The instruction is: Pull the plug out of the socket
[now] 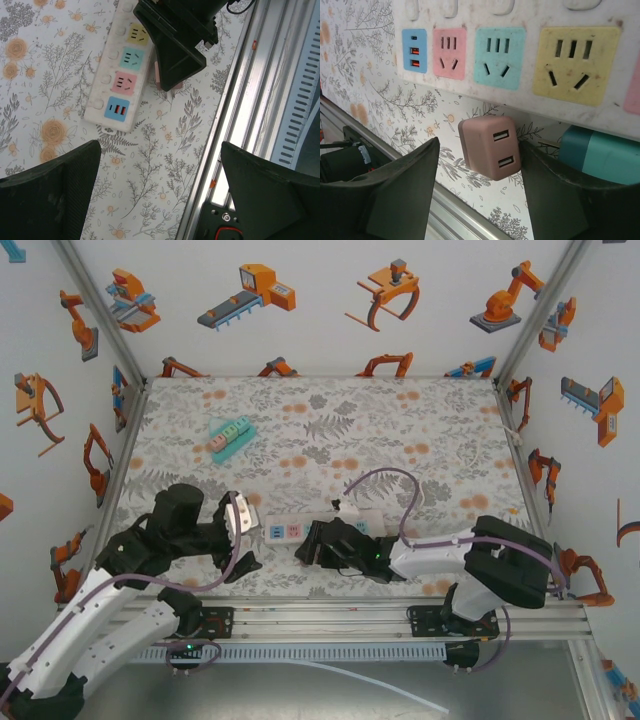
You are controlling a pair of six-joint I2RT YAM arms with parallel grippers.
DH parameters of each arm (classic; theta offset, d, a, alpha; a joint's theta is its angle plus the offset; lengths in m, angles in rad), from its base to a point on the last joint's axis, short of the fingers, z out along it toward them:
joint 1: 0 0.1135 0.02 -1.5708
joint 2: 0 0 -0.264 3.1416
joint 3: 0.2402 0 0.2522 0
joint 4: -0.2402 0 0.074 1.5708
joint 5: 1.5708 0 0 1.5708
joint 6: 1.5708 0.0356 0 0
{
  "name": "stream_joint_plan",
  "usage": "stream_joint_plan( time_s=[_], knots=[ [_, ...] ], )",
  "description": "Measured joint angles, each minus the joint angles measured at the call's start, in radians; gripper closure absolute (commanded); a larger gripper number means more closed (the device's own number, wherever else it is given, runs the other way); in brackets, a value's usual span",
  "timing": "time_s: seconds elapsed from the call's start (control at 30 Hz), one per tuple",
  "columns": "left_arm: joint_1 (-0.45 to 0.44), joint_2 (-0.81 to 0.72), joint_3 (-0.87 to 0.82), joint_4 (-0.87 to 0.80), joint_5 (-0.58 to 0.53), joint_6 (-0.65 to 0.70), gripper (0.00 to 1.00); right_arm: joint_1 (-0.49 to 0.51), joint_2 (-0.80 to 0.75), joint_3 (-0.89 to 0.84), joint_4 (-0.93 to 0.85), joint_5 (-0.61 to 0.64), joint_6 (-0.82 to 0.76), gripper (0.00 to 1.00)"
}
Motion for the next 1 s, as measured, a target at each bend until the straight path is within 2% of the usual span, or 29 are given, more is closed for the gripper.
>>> stream_joint_plan(
  time_s=[0.27,0.5,0.6,0.73,0.83,1.0],
  knots=[
    [-0.023,0.018,0.0,0.002,-0.018,-0.004,0.03,0.0,-0.076,-0.011,-0.077,0.024,0.0,0.38],
    [-0.034,0.042,0.007,0.02,-0.051,-0.037,0.03,0.0,-0.214,-0.021,-0.167,0.069,-0.021,0.38],
    [-0.034,0.062,0.008,0.076,-0.129,-0.129,0.0,0.0,-0.301,-0.019,-0.217,0.132,-0.082,0.33],
    [-0.026,0.15,0.048,0.16,-0.308,-0.288,0.06,-0.011,-0.391,0.013,-0.309,0.253,-0.181,0.24],
    [0.034,0.28,0.131,0.208,-0.447,-0.422,0.08,-0.066,-0.419,0.064,-0.357,0.302,-0.265,0.17],
    [0.277,0.499,0.26,0.274,-0.539,-0.671,0.12,-0.213,-0.418,0.155,-0.408,0.249,-0.365,0.14]
  ],
)
